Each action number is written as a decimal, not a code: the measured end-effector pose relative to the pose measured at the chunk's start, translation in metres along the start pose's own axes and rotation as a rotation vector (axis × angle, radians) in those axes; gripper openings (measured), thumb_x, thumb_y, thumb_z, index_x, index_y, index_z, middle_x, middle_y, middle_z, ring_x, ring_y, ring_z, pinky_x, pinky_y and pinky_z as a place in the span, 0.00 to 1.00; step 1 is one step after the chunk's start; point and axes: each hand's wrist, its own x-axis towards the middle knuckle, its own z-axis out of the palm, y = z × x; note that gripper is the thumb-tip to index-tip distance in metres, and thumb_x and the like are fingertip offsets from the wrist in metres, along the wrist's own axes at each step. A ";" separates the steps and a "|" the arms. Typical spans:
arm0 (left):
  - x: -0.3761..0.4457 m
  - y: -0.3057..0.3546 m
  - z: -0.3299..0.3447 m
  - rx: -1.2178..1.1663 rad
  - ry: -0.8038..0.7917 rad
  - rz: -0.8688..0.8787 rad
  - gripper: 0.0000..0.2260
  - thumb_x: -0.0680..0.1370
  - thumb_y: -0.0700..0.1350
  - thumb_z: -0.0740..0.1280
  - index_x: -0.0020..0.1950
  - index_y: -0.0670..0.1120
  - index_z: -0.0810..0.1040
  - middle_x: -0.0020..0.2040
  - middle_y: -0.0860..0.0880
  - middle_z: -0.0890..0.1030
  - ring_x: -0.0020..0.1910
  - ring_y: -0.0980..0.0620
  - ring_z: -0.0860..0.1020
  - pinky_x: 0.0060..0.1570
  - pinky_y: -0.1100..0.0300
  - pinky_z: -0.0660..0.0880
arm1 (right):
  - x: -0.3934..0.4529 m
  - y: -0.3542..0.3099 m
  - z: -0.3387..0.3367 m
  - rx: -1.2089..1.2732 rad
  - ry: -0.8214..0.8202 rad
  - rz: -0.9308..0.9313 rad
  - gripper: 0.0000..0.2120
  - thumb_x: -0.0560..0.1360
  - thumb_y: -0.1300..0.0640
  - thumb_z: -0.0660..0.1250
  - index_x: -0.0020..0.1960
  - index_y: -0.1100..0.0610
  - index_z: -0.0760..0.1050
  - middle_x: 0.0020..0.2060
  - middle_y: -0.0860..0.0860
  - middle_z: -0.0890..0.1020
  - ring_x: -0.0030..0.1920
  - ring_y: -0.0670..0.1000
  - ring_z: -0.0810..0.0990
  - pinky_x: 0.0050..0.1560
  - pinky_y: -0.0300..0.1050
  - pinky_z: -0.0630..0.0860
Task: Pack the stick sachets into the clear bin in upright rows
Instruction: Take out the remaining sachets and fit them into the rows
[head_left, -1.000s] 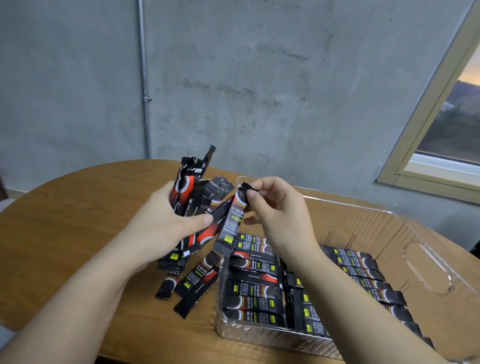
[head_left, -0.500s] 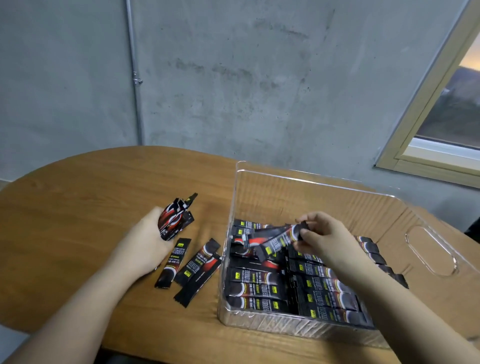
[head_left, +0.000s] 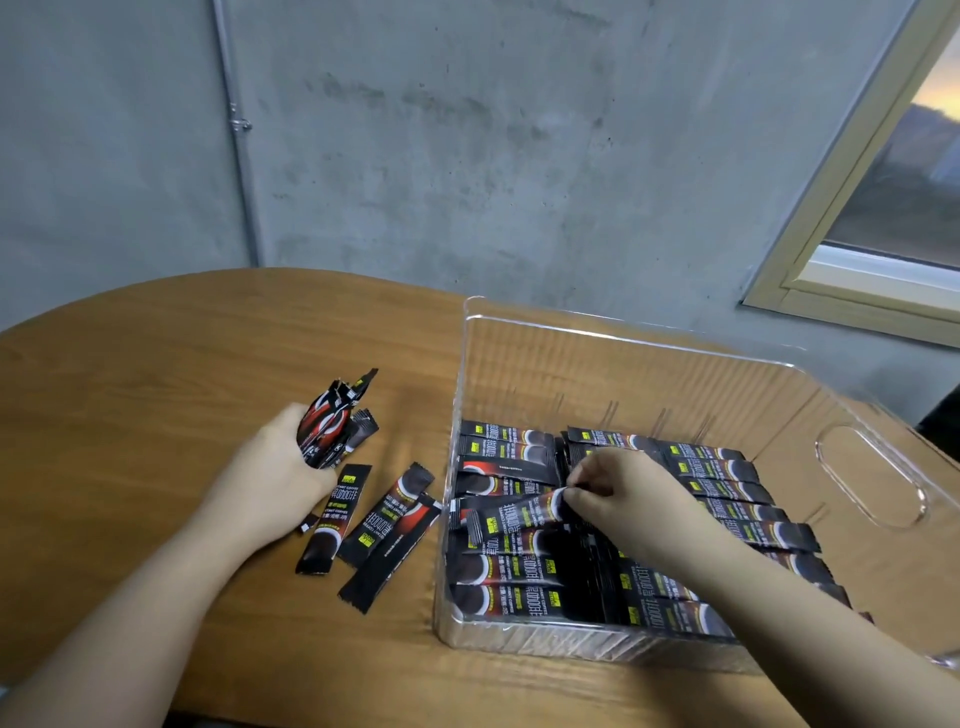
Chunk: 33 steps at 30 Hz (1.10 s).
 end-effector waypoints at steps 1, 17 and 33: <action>0.001 0.000 0.000 0.001 0.000 0.003 0.11 0.72 0.39 0.71 0.48 0.50 0.72 0.39 0.48 0.80 0.38 0.46 0.79 0.39 0.52 0.76 | -0.001 -0.001 0.000 -0.037 -0.006 -0.012 0.08 0.75 0.56 0.66 0.37 0.50 0.74 0.32 0.47 0.81 0.30 0.43 0.74 0.31 0.34 0.69; 0.003 -0.003 0.002 0.010 0.016 0.047 0.11 0.71 0.39 0.72 0.48 0.50 0.73 0.38 0.48 0.80 0.37 0.47 0.78 0.39 0.53 0.75 | -0.010 -0.006 -0.003 -0.041 -0.270 -0.031 0.10 0.74 0.54 0.67 0.35 0.50 0.81 0.29 0.49 0.77 0.29 0.48 0.71 0.30 0.40 0.66; 0.002 -0.003 0.002 0.001 0.007 0.068 0.11 0.71 0.38 0.72 0.48 0.49 0.73 0.40 0.47 0.80 0.38 0.47 0.79 0.38 0.54 0.75 | 0.021 -0.018 -0.002 -0.486 -0.308 -0.269 0.18 0.73 0.48 0.70 0.60 0.54 0.76 0.55 0.49 0.78 0.57 0.51 0.73 0.58 0.50 0.72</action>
